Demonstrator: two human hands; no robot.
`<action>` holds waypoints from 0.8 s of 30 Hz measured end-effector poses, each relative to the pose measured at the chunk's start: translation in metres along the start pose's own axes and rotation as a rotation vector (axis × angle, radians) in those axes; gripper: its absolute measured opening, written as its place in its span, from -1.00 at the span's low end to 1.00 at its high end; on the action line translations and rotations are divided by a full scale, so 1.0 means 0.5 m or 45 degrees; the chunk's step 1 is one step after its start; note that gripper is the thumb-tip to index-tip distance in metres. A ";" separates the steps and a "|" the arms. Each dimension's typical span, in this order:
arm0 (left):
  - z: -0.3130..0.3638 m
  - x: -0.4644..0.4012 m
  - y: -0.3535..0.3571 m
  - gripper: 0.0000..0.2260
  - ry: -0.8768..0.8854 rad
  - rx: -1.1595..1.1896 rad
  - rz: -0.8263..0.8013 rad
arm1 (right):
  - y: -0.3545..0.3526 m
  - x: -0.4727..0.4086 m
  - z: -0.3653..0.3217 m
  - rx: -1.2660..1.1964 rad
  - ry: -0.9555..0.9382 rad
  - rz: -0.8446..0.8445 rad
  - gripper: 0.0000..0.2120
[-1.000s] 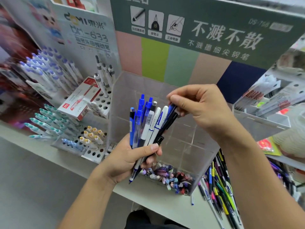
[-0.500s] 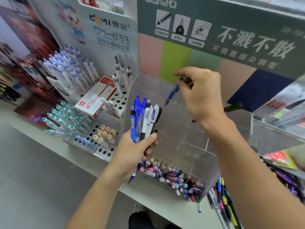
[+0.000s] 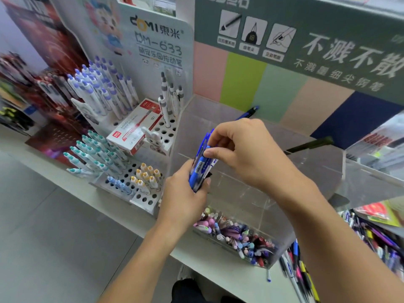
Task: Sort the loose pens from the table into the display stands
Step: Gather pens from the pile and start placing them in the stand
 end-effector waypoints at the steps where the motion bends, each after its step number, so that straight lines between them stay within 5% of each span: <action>1: -0.002 -0.002 0.000 -0.81 0.005 0.006 -0.011 | -0.003 0.002 -0.003 -0.061 -0.026 -0.006 -0.91; 5: -0.007 -0.013 0.002 -0.79 0.009 0.098 -0.102 | -0.035 0.005 0.012 -0.463 -0.007 0.038 -0.91; 8: -0.029 -0.008 0.010 -0.81 -0.188 0.423 -0.227 | -0.129 0.019 0.055 -0.819 0.040 0.374 -0.92; 12: -0.051 0.010 0.026 -0.88 -0.449 0.889 -0.405 | -0.218 0.038 0.088 -0.536 0.037 0.823 -0.94; 16: -0.031 0.019 0.043 -0.91 -0.438 1.012 -0.604 | -0.148 -0.029 0.104 0.006 0.158 0.625 -0.93; 19: -0.012 0.017 0.039 -0.88 -0.357 0.907 -0.534 | -0.107 -0.045 0.124 0.191 0.285 0.512 -0.86; 22: 0.000 0.001 0.017 -0.86 -0.160 0.572 -0.333 | -0.101 -0.013 0.093 0.113 0.208 0.574 -0.74; 24: 0.010 -0.007 0.005 -0.82 -0.003 0.366 -0.256 | -0.070 0.000 0.057 -0.132 0.102 0.360 -0.66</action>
Point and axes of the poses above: each hand's wrist, its own x-axis away from the middle knuckle, its own y-axis out of the palm, z = x × y, the point moved 7 cm from there along -x, towards the middle knuckle, and after that the axes turned 6 degrees about x, right-handed, at the moved point
